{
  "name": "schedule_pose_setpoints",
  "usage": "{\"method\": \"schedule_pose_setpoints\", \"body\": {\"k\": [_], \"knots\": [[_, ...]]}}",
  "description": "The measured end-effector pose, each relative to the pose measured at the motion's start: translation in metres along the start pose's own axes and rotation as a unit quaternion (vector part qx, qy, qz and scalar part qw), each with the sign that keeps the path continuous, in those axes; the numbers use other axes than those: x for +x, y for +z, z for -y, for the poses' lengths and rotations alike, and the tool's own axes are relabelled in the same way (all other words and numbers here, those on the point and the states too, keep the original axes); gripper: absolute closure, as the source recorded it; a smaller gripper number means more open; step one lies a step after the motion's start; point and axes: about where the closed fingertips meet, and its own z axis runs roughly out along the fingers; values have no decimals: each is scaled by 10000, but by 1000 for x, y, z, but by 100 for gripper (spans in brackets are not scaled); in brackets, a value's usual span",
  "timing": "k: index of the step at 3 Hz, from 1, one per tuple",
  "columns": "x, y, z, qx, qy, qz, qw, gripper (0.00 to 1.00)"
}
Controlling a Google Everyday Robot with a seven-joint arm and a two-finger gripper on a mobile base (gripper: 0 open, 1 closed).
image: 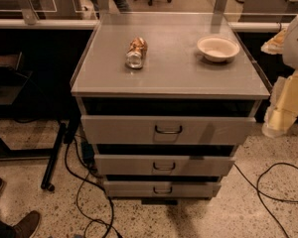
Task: Open bottom drawer
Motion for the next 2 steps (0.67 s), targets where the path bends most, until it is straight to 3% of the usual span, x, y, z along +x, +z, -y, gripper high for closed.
{"method": "schedule_pose_setpoints", "body": {"k": [1,2], "knots": [[0,3,-1,25,-10,9,10000,0],[6,39,-15,56,-202,-76,9998,0]]}}
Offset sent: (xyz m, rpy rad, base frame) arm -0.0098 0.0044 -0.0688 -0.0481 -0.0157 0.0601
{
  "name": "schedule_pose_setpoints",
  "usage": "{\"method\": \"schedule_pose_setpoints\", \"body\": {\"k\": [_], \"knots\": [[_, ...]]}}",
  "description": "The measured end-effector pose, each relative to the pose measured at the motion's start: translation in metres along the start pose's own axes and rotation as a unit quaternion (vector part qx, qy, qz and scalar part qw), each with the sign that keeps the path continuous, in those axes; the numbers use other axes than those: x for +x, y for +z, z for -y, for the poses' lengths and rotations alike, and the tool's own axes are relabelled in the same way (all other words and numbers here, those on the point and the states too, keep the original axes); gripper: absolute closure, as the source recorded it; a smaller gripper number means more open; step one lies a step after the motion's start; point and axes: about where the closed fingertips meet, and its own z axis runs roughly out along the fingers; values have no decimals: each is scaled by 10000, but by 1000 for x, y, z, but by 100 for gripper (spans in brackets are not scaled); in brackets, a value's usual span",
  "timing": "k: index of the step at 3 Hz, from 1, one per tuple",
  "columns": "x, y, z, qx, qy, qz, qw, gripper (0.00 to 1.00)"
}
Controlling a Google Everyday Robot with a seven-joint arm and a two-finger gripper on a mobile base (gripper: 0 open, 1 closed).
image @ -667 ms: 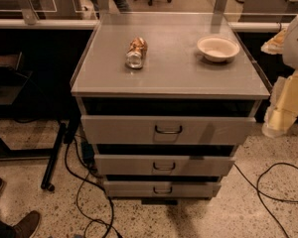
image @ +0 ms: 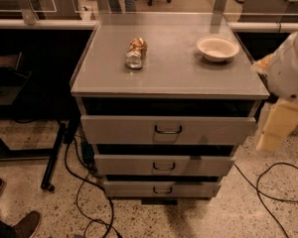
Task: Open bottom drawer
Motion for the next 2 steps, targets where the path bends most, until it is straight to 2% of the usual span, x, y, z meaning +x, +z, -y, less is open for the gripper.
{"method": "schedule_pose_setpoints", "body": {"k": [1,2], "knots": [[7,41,-16,-200,-86,-141,9997,0],[7,41,-16,-199,-86,-141,9997,0]]}}
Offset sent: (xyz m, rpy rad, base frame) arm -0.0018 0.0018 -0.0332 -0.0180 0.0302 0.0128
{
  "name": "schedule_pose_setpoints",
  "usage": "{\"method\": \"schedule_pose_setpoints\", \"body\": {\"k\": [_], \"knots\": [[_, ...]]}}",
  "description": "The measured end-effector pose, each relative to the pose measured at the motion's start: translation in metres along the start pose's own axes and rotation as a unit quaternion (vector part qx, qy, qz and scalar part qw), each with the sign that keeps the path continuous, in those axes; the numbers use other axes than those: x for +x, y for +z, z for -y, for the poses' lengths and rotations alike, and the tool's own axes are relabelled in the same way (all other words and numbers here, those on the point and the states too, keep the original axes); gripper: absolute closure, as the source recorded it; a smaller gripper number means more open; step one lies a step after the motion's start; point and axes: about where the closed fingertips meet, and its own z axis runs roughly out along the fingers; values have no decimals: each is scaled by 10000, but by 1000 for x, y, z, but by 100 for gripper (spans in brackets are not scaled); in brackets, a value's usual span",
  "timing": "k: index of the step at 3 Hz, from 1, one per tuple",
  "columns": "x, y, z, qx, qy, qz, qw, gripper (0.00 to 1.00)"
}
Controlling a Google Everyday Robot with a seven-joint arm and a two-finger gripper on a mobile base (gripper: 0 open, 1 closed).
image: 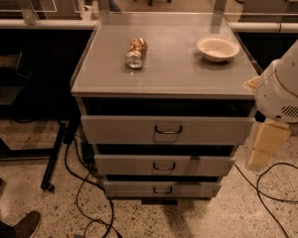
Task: Open bottom drawer
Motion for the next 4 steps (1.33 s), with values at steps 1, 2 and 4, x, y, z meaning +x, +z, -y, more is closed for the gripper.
{"method": "schedule_pose_setpoints", "body": {"k": [1,2,4], "knots": [[-1,21,-14,-84,-15,91,9999,0],[-8,110,-55,-363,-170,162,9991,0],[-6,179,-82,-740,-157,210,9969,0]]}}
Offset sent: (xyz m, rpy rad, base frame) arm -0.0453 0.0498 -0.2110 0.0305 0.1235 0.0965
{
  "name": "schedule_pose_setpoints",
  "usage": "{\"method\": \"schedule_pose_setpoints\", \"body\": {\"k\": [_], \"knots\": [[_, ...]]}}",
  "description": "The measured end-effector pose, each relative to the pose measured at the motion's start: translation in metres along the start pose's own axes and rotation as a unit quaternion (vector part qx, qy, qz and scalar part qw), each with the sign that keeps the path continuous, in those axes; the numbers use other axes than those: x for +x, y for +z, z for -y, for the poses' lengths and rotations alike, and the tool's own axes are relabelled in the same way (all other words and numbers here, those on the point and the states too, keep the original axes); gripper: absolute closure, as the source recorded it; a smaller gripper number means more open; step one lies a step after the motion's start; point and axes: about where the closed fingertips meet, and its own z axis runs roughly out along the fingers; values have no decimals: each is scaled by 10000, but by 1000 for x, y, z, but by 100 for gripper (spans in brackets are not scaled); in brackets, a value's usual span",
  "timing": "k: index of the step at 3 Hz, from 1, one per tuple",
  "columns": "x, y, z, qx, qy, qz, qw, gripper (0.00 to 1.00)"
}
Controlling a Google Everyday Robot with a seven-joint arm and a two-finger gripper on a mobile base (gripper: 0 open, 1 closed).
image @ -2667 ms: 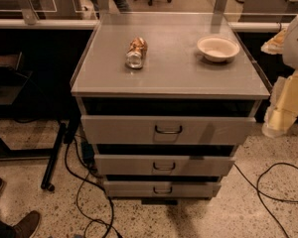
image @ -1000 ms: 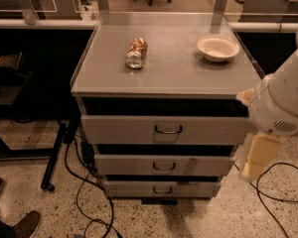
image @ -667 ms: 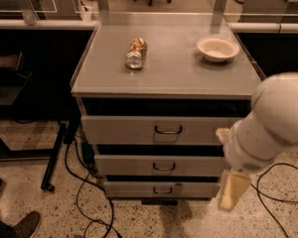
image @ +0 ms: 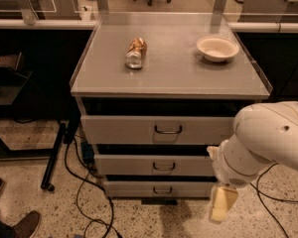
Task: Open bottom drawer
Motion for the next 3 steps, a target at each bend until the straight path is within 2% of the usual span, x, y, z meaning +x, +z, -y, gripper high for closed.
{"method": "schedule_pose_setpoints", "body": {"k": [1,2,3], "knots": [[-1,10,-8,-102,-16,133,9999,0],[-9,59,-23,-397,-109,195,9990,0],[-14,142,-38,-822,-61,217,9964,0]]}}
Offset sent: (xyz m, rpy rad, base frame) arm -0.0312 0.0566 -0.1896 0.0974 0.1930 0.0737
